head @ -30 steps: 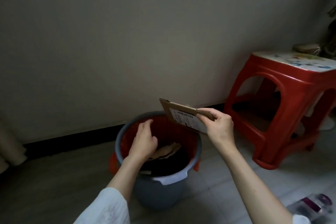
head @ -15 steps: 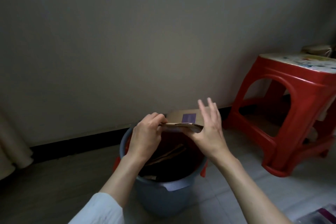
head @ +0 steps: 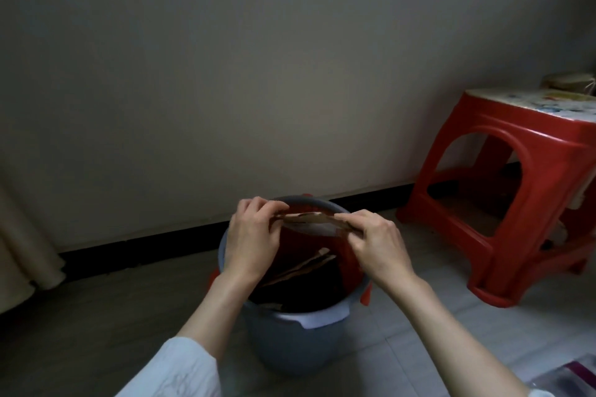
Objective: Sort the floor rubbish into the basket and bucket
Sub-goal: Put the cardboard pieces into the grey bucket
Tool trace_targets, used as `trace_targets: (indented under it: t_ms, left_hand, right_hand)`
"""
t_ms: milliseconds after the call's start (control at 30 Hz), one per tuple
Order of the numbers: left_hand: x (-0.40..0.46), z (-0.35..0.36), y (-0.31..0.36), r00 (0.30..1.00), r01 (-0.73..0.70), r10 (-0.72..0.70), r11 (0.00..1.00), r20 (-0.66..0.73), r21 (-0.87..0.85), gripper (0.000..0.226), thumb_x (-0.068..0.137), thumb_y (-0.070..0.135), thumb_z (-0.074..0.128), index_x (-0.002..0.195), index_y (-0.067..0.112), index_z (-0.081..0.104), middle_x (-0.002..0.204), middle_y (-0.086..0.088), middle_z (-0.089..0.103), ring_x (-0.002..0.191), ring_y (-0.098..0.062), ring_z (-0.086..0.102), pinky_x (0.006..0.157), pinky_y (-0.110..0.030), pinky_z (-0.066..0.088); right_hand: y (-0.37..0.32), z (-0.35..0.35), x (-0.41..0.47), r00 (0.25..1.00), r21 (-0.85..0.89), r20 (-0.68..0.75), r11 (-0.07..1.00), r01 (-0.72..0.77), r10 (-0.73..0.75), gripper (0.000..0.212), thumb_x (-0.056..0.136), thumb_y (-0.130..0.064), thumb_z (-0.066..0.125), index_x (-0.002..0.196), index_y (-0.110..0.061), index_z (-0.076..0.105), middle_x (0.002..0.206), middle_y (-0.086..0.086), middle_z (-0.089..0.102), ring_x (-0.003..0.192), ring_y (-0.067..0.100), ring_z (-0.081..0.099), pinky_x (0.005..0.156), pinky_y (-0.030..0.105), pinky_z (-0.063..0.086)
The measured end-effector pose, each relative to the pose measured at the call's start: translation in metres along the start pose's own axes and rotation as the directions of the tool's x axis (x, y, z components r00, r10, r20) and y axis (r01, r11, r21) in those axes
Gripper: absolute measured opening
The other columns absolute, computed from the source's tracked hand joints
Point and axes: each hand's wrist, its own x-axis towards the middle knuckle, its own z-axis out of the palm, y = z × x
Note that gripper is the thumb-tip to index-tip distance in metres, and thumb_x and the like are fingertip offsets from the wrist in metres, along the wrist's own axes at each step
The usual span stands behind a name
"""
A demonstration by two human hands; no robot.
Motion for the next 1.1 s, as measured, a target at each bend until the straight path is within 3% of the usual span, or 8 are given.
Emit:
trace_targets:
  t_ms: [167, 300, 467, 700, 767, 867, 967, 1100]
  left_hand:
    - [-0.026, 0.003, -0.035, 0.899, 0.284, -0.310, 0.950, 0.309, 0.127, 0.064, 0.088, 0.022, 0.056, 0.143, 0.011, 0.025, 0.143, -0.015, 0.029, 0.136, -0.029, 0.024, 0.114, -0.034, 0.022]
    - [-0.043, 0.007, -0.046, 0.839, 0.236, -0.321, 0.942, 0.439, 0.239, 0.071, 0.092, 0.037, 0.048, 0.147, 0.014, 0.011, 0.155, -0.015, -0.004, 0.144, -0.029, -0.006, 0.117, -0.033, 0.004]
    - [-0.045, 0.014, -0.047, 0.861, 0.255, -0.345, 0.928, 0.374, 0.270, 0.075, 0.090, 0.034, 0.045, 0.148, 0.010, 0.005, 0.157, -0.011, -0.008, 0.144, -0.023, -0.011, 0.117, -0.031, 0.001]
    - [-0.043, 0.015, -0.047, 0.851, 0.228, -0.336, 0.928, 0.403, 0.294, 0.080, 0.087, 0.029, 0.044, 0.147, 0.003, -0.002, 0.156, -0.014, -0.008, 0.144, -0.024, -0.011, 0.119, -0.032, -0.003]
    - [-0.043, 0.014, -0.047, 0.846, 0.215, -0.330, 0.929, 0.418, 0.300, 0.080, 0.087, 0.030, 0.044, 0.147, 0.003, -0.002, 0.156, -0.014, -0.009, 0.144, -0.024, -0.013, 0.118, -0.032, -0.005]
    - [-0.042, 0.012, -0.048, 0.840, 0.208, -0.330, 0.929, 0.430, 0.307, 0.080, 0.087, 0.029, 0.044, 0.147, 0.004, -0.002, 0.156, -0.014, -0.009, 0.144, -0.024, -0.013, 0.118, -0.033, -0.006]
    - [-0.042, 0.012, -0.050, 0.830, 0.209, -0.340, 0.924, 0.442, 0.319, 0.080, 0.087, 0.029, 0.044, 0.147, 0.003, -0.002, 0.156, -0.014, -0.010, 0.144, -0.025, -0.013, 0.119, -0.034, -0.005]
    - [-0.041, 0.010, -0.051, 0.814, 0.179, -0.355, 0.906, 0.459, 0.383, 0.079, 0.088, 0.031, 0.042, 0.147, 0.002, -0.002, 0.156, -0.015, -0.010, 0.144, -0.026, -0.013, 0.118, -0.037, -0.008]
  right_hand:
    - [0.005, 0.032, 0.003, 0.994, -0.146, -0.022, 0.984, 0.102, -0.107, 0.033, 0.086, -0.010, 0.056, 0.116, -0.019, 0.067, 0.108, 0.002, 0.069, 0.103, 0.029, 0.059, 0.084, 0.038, 0.038]
    - [0.006, 0.060, 0.011, 0.944, -0.274, 0.323, 0.947, 0.168, -0.074, 0.040, 0.089, -0.015, 0.051, 0.125, -0.030, 0.059, 0.122, 0.000, 0.064, 0.116, 0.025, 0.055, 0.098, 0.035, 0.040]
    - [-0.005, 0.086, 0.022, 0.801, -0.421, 0.597, 0.865, 0.274, 0.036, 0.043, 0.091, -0.013, 0.043, 0.129, -0.028, 0.055, 0.125, 0.006, 0.061, 0.118, 0.027, 0.053, 0.098, 0.036, 0.036]
    - [-0.010, 0.133, 0.039, 0.674, -0.502, 0.686, 0.849, 0.167, 0.273, 0.039, 0.095, -0.014, 0.041, 0.133, -0.019, 0.049, 0.136, 0.009, 0.049, 0.131, 0.027, 0.035, 0.106, 0.042, 0.025]
    - [-0.009, 0.141, 0.037, 0.722, -0.528, 0.636, 0.835, 0.151, 0.271, 0.038, 0.095, -0.016, 0.041, 0.131, -0.021, 0.051, 0.135, 0.006, 0.049, 0.132, 0.027, 0.029, 0.104, 0.043, 0.026]
    - [-0.011, 0.141, 0.038, 0.845, -0.522, 0.489, 0.849, 0.082, 0.219, 0.034, 0.093, -0.010, 0.044, 0.124, -0.015, 0.058, 0.129, 0.007, 0.051, 0.124, 0.029, 0.042, 0.098, 0.040, 0.036]
    - [-0.015, 0.140, 0.038, 0.831, -0.471, 0.477, 0.882, -0.034, 0.286, 0.033, 0.091, 0.000, 0.042, 0.120, -0.006, 0.057, 0.123, 0.015, 0.056, 0.115, 0.034, 0.054, 0.090, 0.039, 0.046]
    - [-0.015, 0.136, 0.034, 0.761, -0.448, 0.575, 0.894, -0.016, 0.302, 0.039, 0.093, -0.011, 0.044, 0.131, -0.013, 0.051, 0.129, 0.015, 0.054, 0.121, 0.032, 0.050, 0.098, 0.040, 0.040]
